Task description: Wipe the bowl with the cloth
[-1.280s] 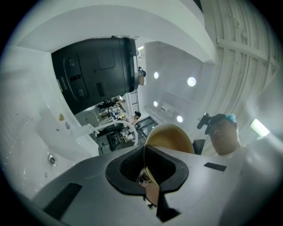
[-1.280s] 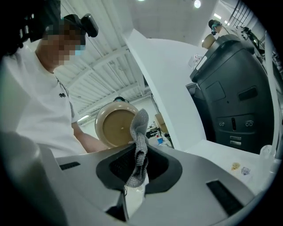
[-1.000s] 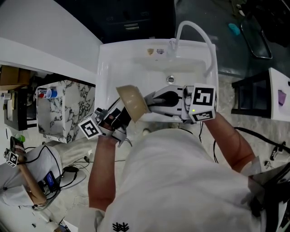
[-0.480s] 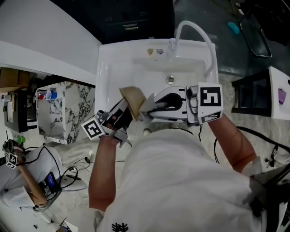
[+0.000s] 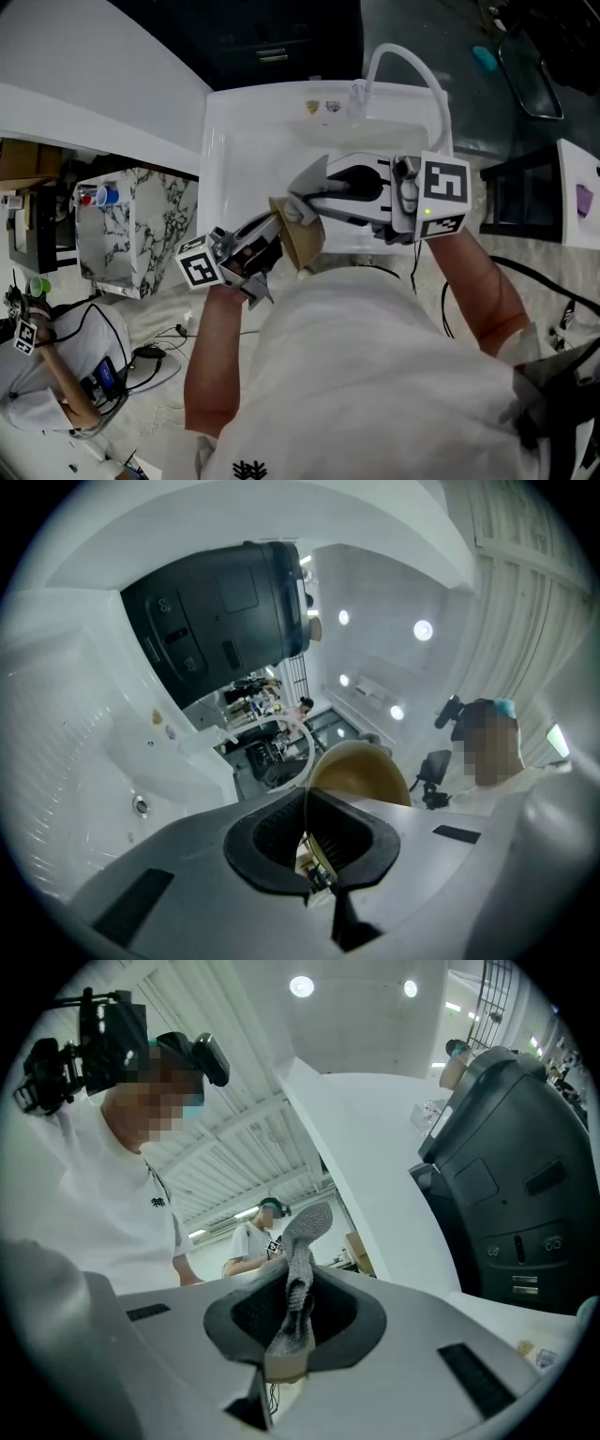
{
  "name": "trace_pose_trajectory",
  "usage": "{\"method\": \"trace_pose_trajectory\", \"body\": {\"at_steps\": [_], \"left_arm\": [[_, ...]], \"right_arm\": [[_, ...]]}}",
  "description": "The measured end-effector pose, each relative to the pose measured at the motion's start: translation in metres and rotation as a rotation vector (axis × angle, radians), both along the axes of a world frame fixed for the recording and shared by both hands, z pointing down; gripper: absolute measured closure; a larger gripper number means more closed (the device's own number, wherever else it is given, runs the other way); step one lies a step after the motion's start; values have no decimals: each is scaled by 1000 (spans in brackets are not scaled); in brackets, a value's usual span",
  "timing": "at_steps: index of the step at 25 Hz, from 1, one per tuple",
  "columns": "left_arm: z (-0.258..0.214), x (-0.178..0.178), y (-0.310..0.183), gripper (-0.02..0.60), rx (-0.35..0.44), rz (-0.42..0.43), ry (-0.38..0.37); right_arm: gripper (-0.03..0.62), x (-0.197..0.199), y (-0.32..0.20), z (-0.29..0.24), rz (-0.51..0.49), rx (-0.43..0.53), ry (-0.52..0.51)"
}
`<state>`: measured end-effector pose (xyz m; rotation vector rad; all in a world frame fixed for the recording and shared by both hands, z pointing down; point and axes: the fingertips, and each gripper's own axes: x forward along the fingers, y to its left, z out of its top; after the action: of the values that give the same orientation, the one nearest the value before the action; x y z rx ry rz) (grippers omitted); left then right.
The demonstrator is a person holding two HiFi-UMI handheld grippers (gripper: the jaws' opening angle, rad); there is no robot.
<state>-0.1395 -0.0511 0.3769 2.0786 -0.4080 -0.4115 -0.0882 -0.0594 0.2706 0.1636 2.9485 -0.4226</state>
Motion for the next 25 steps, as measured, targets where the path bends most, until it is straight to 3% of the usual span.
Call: {"method": "trace_pose_trajectory", "body": {"at_steps": [4,9,17,25], "left_arm": [[-11,17,11,561,36,79,8],[-25,19,14,561,72,101,57],[-48,0,0,561,103,3,188],[-41,-14,-9,561,81,-55,201]], "right_arm": [[551,-5,-8,6,17,-20,27],[551,-11,-13,24,32,-53,75],[551,-14,2,50,-10,-80,155],[551,-5,29,50,-111,-96,139]]}}
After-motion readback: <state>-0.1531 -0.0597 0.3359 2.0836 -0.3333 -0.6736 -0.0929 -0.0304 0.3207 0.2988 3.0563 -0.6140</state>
